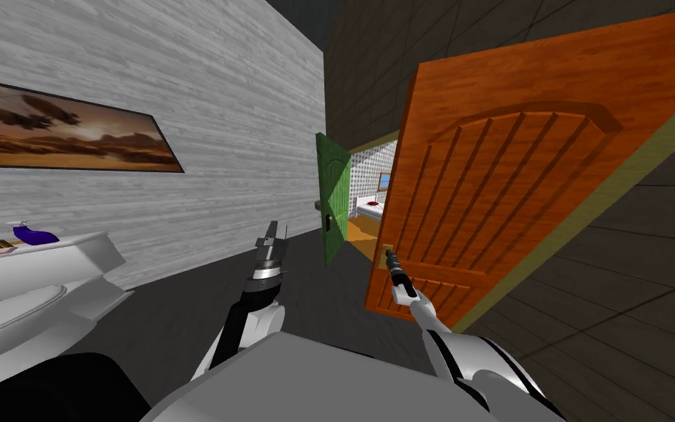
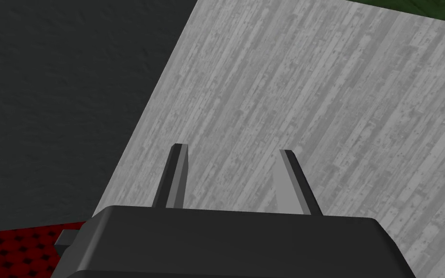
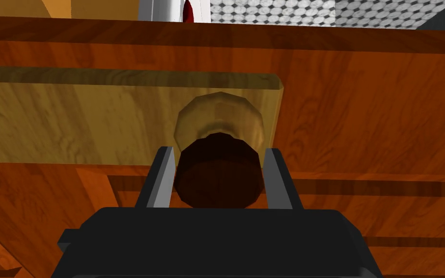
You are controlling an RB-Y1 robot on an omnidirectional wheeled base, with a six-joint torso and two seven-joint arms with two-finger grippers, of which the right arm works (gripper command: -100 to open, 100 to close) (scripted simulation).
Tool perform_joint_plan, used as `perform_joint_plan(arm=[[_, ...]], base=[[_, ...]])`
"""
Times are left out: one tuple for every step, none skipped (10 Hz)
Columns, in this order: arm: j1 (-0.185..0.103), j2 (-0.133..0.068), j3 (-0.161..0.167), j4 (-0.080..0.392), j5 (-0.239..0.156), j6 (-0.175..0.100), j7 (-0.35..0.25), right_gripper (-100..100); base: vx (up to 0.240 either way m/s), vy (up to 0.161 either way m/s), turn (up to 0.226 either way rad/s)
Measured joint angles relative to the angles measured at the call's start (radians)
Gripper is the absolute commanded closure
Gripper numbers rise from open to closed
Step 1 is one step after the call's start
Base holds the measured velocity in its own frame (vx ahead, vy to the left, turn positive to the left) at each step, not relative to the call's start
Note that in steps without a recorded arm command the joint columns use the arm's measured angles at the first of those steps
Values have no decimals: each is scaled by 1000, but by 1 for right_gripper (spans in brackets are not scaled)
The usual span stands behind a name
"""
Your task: Pull the door open
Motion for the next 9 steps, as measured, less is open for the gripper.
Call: perform_joint_plan(arm=[[32, 6, 1, -53, 1, 16, 8, 100], [29, 13, 3, -64, 2, 31, 13, 100], [36, 22, 6, -88, 4, 39, 20, 100], [51, 45, 8, -134, 6, 65, 36, 100], [36, 54, 14, -121, 9, 61, 40, 100], [34, 55, 21, -115, 11, 53, 35, -100], [34, 55, 39, -114, 17, 48, 21, -100], [46, 53, 57, -140, 25, 56, 5, -100], [46, 49, 75, -143, 31, 57, -13, -100]], base=[[11, 20, -68], [4, 19, -67], [5, 14, -56], [-3, 23, 44], [-4, 32, 40], [-44, 28, -253], [-62, 21, -310], [-72, 7, -225], [-70, -6, -169]])
